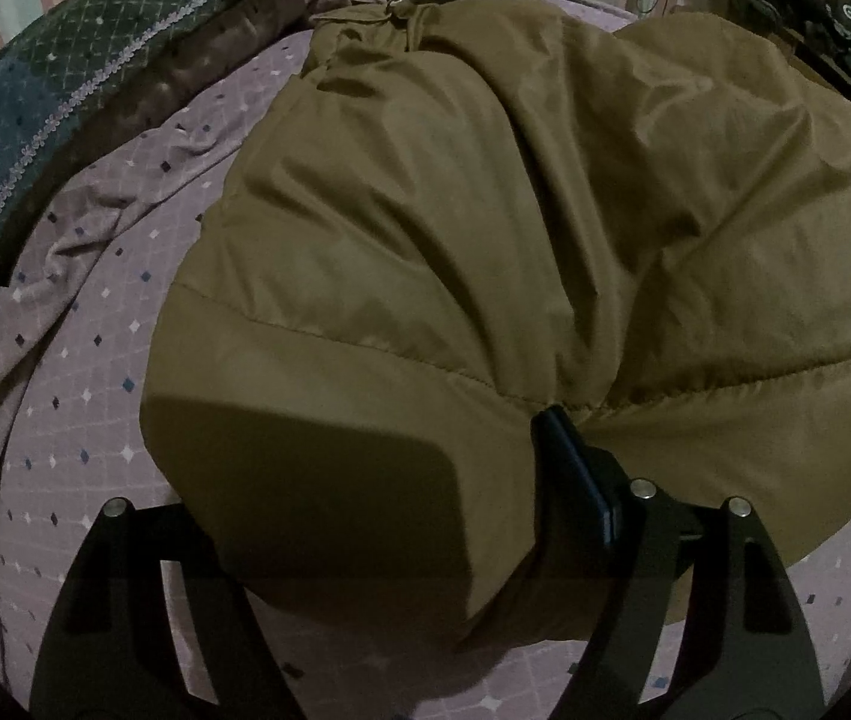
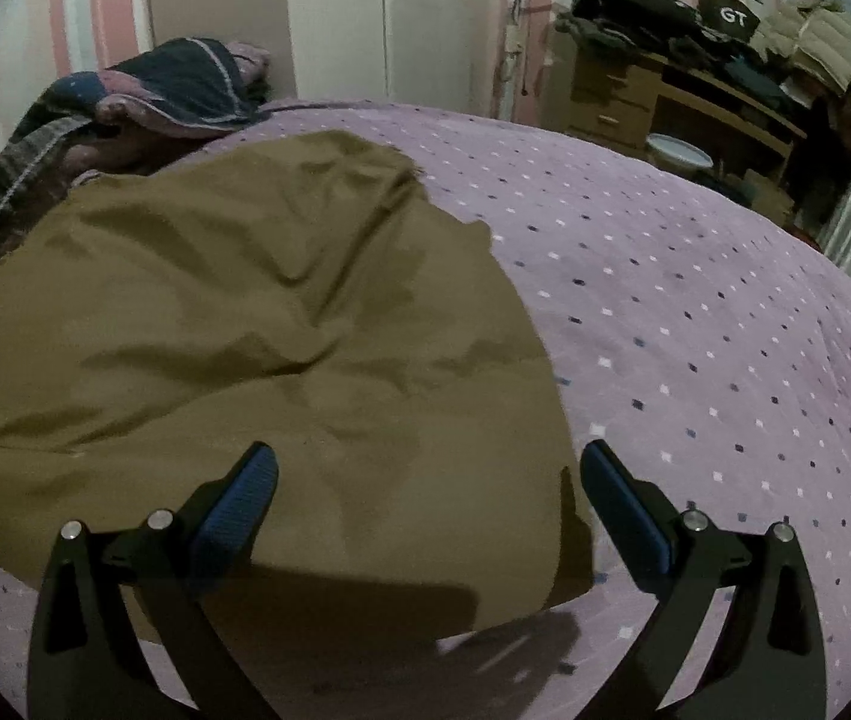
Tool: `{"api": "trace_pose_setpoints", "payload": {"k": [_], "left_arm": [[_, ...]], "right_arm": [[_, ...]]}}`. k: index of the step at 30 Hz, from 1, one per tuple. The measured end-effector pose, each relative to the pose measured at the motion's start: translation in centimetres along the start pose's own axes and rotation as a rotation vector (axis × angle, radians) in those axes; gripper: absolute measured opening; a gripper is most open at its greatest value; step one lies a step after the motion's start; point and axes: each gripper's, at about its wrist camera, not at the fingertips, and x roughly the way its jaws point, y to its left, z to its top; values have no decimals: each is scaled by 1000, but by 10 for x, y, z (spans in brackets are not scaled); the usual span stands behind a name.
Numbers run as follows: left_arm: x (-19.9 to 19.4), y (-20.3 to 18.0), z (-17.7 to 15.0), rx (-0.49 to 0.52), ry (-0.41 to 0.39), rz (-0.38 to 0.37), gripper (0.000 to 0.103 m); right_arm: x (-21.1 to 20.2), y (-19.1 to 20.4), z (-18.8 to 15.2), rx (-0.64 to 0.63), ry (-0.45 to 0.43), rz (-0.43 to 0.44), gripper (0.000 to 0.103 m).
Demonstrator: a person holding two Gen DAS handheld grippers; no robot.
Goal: Fold large clothes
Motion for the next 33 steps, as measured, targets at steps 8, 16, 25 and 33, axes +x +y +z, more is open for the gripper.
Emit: {"api": "trace_pose_setpoints", "payload": {"k": [8, 16, 25, 33], "left_arm": [[-2, -21, 10, 16, 6, 13, 76], [5, -34, 21, 21, 7, 27, 77], [-3, -27, 19, 25, 12, 31, 78], [4, -31, 19, 13, 12, 26, 78]], "right_arm": [[15, -33, 6, 52, -9, 7, 101], [42, -66, -2, 194, 43, 150, 101], [65, -71, -29, 367, 159, 447, 101], [65, -30, -20, 263, 177, 473, 101]]}}
